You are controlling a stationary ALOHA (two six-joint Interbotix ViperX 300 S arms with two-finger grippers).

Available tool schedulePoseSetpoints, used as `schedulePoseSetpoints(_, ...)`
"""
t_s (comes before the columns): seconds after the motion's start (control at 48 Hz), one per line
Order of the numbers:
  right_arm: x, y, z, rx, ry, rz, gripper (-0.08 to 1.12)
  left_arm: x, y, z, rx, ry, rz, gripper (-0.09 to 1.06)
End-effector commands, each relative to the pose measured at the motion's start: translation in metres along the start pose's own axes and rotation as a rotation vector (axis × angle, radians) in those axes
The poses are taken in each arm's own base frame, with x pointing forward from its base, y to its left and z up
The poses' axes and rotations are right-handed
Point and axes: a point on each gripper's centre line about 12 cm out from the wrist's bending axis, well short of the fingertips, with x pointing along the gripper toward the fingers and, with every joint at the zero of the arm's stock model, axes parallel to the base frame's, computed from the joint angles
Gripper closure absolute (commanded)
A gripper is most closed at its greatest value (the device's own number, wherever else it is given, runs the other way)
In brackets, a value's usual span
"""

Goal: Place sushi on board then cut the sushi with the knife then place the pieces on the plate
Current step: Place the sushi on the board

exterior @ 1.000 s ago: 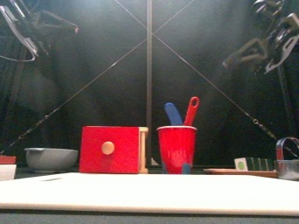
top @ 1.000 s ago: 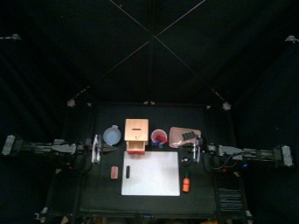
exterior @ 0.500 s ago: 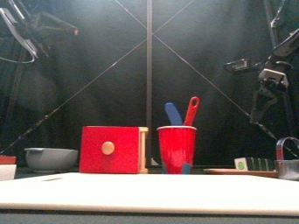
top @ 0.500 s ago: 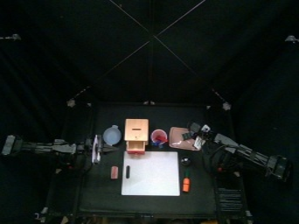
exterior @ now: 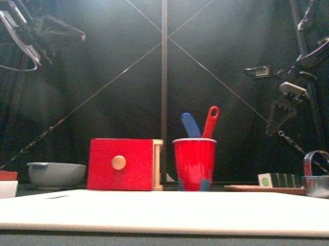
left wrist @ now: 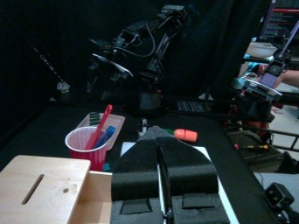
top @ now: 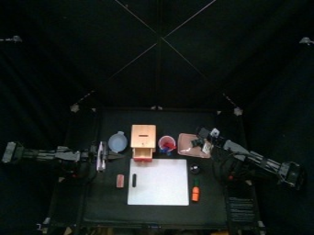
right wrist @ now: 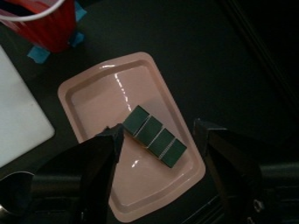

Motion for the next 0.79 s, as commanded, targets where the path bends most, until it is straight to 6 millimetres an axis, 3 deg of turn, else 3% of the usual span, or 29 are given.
schedulePoseSetpoints(0.021,0.010,0.000,-0.001,-0.003,0.055,0.004,0.10,0.001,0.001,0.005,-0.001,-0.033,0.005,0.91)
schedulePoseSetpoints(0.333,0.041,0.010,-0.009,-0.210,0.281,0.028,0.10,-0.001,0.006,0.002,-0.013,-0.054,0.030,0.91)
schedulePoseSetpoints(0.792,0.086,0.010,-0.001,-0.495,0.376,0.061,0.10,-0.004,0.017,-0.006,-0.077,-0.042,0.093,0.91)
